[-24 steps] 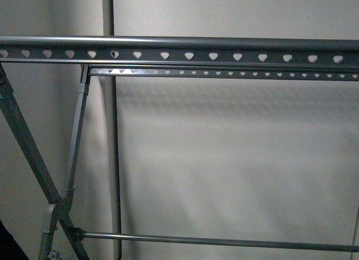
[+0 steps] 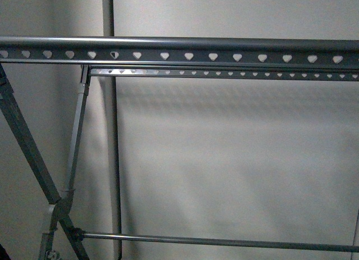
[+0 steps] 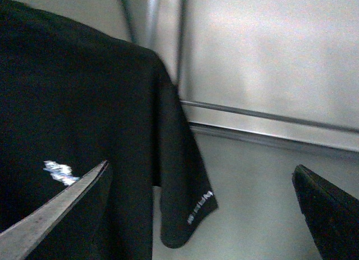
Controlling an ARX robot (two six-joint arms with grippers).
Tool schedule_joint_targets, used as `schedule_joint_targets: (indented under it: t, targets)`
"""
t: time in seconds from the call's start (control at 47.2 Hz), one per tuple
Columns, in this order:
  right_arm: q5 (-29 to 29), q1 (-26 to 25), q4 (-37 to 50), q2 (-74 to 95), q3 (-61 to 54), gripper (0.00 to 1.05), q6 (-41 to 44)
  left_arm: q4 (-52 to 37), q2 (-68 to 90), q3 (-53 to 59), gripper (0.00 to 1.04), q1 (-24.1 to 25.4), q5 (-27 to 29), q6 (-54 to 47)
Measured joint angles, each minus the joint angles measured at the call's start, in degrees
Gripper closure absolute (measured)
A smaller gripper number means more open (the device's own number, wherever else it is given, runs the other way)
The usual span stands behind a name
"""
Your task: Hang clothes on hanger
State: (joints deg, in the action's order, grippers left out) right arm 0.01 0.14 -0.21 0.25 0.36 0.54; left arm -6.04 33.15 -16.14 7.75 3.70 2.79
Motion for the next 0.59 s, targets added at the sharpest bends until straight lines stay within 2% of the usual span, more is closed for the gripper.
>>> schedule_joint_targets:
  t: [0.106, 0.212, 0.296, 0.381, 0.593]
  targets:
    - [0.04, 0.00, 0.00, 0.00, 0.00, 0.07, 0.00, 2.91, 12.83, -9.35, 0.07, 1.36, 6.54, 9.40]
    - [-0.07, 0.00, 0.00, 0.00, 0.00, 0.07, 0.02, -1.05, 24.81, -17.77, 0.07, 1.88, 9.09, 19.78]
    - [-0.04, 0.00, 0.00, 0.00, 0.00, 0.07, 0.00, 1.42, 31.52, -24.92, 0.07, 2.32, 12.81, 26.25]
    - [-0.02, 0.00, 0.00, 0.00, 0.00, 0.07, 0.00, 3.96, 37.31, -30.53, 0.07, 3.06, 17.31, 31.23]
    - [-0.07, 0.00, 0.00, 0.00, 0.00, 0.07, 0.00, 7.89, 43.78, -34.53, 0.07, 3.91, 21.09, 37.11]
